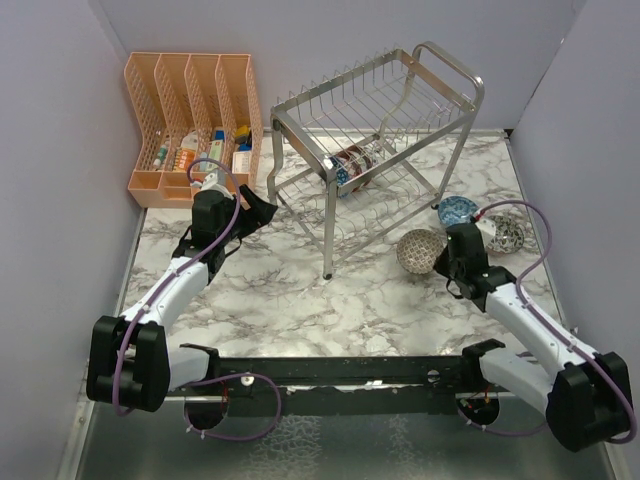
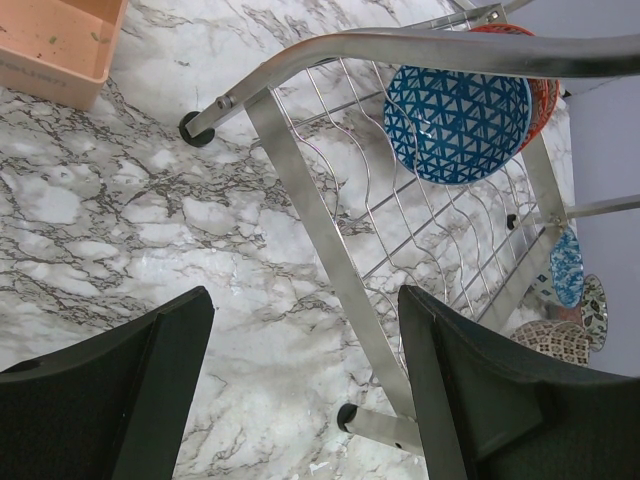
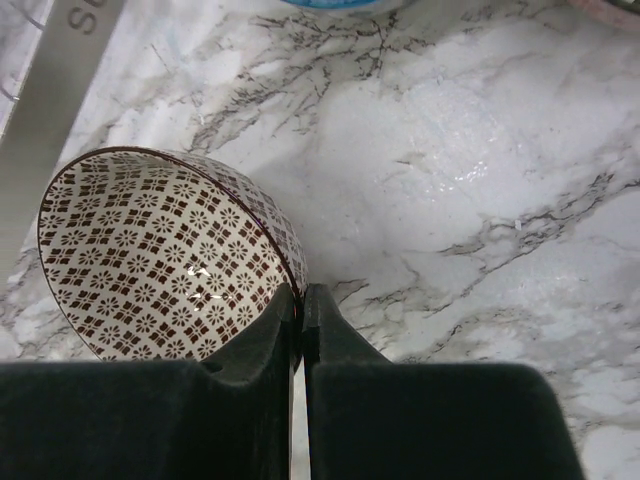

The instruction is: Load the bowls into the dish rack

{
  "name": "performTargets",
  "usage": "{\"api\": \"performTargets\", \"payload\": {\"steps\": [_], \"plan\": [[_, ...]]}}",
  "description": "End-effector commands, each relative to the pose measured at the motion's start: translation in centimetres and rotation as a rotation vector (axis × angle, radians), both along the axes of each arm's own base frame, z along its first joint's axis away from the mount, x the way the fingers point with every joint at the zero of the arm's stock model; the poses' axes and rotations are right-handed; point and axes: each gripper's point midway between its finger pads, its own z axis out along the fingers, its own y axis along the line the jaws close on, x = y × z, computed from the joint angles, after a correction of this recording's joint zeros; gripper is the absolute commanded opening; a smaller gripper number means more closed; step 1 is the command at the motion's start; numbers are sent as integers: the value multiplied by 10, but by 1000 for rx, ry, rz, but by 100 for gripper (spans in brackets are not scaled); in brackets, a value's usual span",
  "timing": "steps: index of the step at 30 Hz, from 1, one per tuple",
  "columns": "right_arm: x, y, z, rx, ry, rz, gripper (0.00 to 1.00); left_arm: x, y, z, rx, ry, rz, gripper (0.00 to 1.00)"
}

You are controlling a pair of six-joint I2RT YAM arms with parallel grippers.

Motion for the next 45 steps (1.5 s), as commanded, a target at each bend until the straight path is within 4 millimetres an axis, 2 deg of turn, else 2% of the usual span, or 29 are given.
{"api": "performTargets", "payload": {"steps": [1,7,11,15,21,26,33,39,45], "plan": [[13,9,47,15,-157,47,1,2,-2,7,-12,-21,-6,77],[34,25,83,30,-266,94,1,3,-2,5,-16,-17,-6,77],[57,55,102,33,-374,179,1,4,-2,7,-13,-21,-6,77],[78,76,117,-61,-468,198,1,4,0,11,-5,-27,0,77],[107,68,144,-175,-627,108,1,4,2,15,5,-32,5,77],[126,72,165,-190,-706,78,1,6,1,13,11,-25,2,77],[150,57,179,-302,-809,-68,1,8,0,14,6,-28,0,77],[181,59,185,-445,-874,-127,1,8,-2,9,4,-17,-12,77],[196,56,195,-578,-947,-213,1,7,-3,10,4,-27,-20,77]]}}
